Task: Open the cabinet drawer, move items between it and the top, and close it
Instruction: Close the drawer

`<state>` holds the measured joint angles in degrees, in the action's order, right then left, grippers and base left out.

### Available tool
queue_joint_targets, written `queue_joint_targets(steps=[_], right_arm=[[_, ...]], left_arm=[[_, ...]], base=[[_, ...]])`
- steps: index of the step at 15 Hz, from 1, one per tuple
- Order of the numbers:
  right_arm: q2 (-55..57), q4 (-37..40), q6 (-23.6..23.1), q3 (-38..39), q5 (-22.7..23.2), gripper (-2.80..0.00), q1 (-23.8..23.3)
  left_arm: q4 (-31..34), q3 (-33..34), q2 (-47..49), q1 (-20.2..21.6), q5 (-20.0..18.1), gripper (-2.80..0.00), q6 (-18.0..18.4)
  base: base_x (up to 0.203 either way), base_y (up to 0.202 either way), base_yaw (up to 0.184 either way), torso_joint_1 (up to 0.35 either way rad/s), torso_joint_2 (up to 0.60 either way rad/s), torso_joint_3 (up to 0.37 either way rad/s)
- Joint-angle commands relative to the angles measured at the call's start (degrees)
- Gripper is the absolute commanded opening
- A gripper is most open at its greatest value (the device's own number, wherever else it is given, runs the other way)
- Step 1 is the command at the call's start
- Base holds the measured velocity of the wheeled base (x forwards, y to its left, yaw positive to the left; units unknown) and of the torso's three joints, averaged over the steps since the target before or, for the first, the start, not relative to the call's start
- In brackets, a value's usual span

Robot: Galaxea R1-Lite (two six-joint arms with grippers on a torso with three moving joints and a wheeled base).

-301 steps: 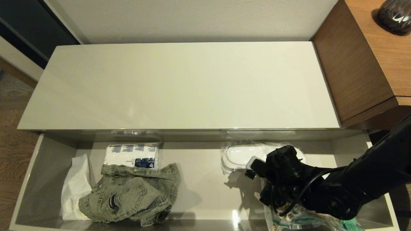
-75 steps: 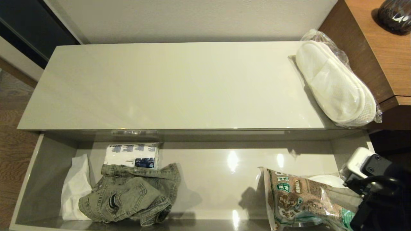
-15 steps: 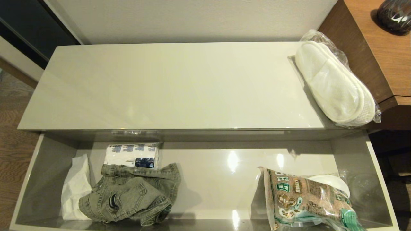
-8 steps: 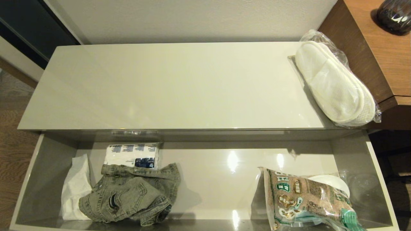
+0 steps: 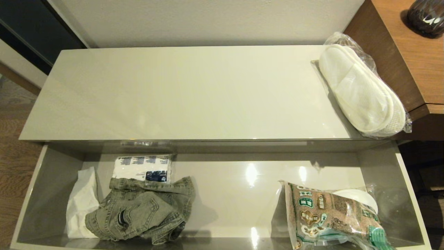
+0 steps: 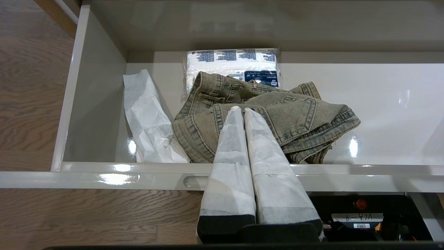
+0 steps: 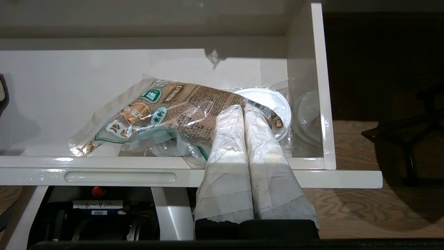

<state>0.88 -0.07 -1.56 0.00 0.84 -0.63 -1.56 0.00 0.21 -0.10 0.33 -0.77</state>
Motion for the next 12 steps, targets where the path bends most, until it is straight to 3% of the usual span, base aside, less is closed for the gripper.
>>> queue_joint_targets(steps=[1, 3, 9, 10, 12], right_arm=[[0.2, 0.0, 0.0, 0.1, 0.0, -2.80, 0.0], [0.2, 0.0, 0.0, 0.1, 0.0, -2.80, 0.0], [0.2, 0.0, 0.0, 0.1, 0.0, -2.80, 0.0], [0.2, 0.0, 0.0, 0.1, 0.0, -2.80, 0.0], [0.2, 0.0, -0.1, 0.1, 0.0, -2.80, 0.0]], left_arm=[[0.0, 0.1, 0.0, 0.0, 0.0, -2.80, 0.1], [2.2, 0.0, 0.0, 0.0, 0.1, -2.80, 2.9], [4.5, -0.9, 0.0, 0.1, 0.3, -2.80, 4.2], [4.8, -2.2, 0.7, 0.1, 0.1, -2.80, 4.2], [8.4, -11.3, 6.6, 0.1, -0.1, -2.80, 2.6]], base=[[0.000, 0.000, 0.000, 0.000, 0.00, 0.000], [0.000, 0.000, 0.000, 0.000, 0.00, 0.000], [0.000, 0.000, 0.000, 0.000, 0.00, 0.000], [0.000, 0.000, 0.000, 0.000, 0.00, 0.000], [0.000, 0.000, 0.000, 0.000, 0.00, 0.000]])
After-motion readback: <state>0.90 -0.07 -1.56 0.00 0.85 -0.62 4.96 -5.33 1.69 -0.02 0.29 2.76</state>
